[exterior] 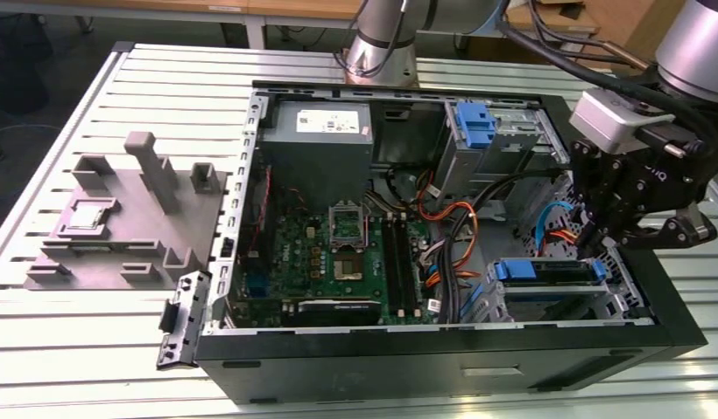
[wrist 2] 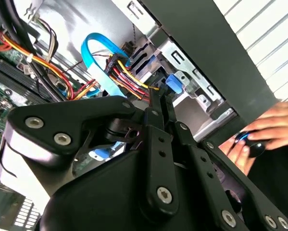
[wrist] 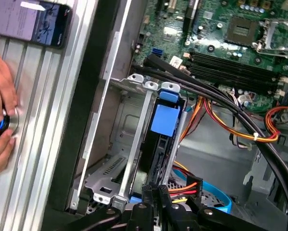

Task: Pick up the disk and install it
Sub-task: 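Insert the first disk wire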

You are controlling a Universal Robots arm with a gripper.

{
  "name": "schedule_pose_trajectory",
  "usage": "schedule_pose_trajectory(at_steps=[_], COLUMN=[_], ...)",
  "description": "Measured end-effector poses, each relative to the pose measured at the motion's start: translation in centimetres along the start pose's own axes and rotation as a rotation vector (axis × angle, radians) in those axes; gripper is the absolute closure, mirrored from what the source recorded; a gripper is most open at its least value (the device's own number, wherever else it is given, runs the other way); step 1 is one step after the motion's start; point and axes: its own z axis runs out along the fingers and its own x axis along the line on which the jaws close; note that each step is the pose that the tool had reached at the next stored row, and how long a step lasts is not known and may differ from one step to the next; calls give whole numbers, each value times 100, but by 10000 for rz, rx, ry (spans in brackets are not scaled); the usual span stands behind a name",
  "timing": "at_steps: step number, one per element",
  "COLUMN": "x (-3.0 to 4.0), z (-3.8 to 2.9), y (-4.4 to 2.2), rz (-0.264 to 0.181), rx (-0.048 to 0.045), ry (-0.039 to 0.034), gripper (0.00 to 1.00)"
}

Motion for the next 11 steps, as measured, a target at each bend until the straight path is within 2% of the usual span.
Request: schedule_pose_trajectory(at_steps=[3, 6, 7, 10, 11], x=[0, 0, 0, 4, 8], z=[4, 8, 11, 13, 15], y=[0, 0, 0, 1, 2], rz=[521, 771, 812, 895, 934], rx=[-61, -98, -100, -83, -81], ry=[10, 0, -45, -249, -284], gripper=[84, 84, 84, 84, 84])
